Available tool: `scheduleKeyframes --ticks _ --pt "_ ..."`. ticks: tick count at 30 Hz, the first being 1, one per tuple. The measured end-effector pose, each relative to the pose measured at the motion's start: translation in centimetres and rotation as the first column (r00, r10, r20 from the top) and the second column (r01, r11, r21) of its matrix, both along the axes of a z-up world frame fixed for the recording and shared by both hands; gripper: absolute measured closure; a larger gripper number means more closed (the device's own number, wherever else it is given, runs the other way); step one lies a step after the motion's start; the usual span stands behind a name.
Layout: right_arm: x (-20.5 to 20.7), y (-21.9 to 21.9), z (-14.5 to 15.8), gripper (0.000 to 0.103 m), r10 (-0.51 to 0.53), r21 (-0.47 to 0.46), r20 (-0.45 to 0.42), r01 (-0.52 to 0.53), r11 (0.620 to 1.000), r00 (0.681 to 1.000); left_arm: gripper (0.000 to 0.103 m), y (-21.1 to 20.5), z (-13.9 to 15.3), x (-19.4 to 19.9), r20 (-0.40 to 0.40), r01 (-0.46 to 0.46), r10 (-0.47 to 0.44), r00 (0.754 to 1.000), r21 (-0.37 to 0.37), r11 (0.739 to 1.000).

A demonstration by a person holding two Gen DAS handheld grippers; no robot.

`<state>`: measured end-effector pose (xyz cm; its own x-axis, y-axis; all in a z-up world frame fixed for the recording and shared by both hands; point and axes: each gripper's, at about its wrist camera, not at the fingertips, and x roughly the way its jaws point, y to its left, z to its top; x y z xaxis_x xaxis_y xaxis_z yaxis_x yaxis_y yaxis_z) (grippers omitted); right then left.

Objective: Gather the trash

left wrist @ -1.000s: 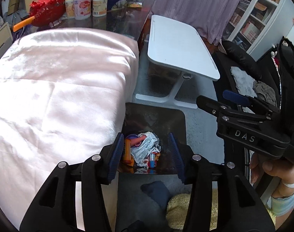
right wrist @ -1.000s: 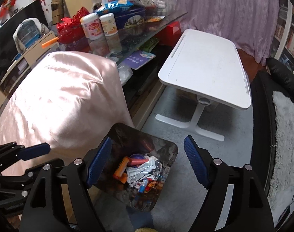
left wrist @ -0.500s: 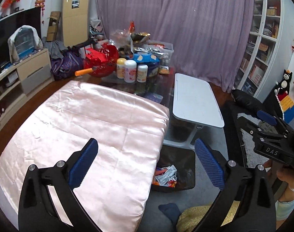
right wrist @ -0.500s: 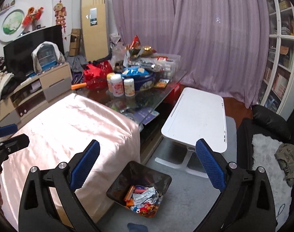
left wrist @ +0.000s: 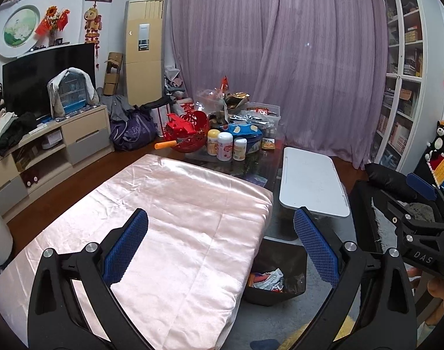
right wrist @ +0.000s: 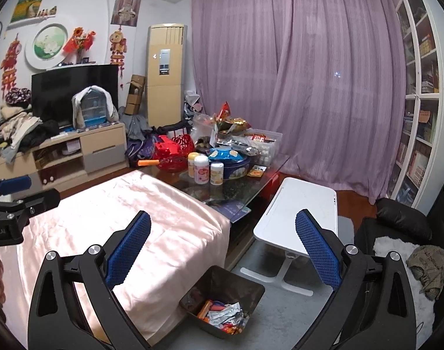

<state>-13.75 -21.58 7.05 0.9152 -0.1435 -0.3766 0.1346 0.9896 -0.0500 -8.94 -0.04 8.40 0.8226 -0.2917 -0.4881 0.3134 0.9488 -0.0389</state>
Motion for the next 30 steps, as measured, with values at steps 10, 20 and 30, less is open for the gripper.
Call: scheduleKeyframes --ticks 10,20,30 --pt "0.5 0.4 -1.8 0.003 -0.007 0.049 -0.052 0.01 0.999 0.999 0.008 0.7 -0.9 0.0 -0.027 0.001 -0.001 1.0 -0.002 1.0" --pt "-0.1 2.3 -2.2 0.003 -0.04 0.063 -0.016 0.041 0.997 0.999 0.008 1.8 -2.7 -0.5 -0.019 0.008 -0.008 1.0 0.022 1.0" --pt "-0.1 4.6 -2.8 0.003 -0.053 0.014 -0.024 0.053 0.998 0.998 0.008 2.9 -3.9 0.3 -0.03 -0.007 0.006 1.0 -0.019 1.0"
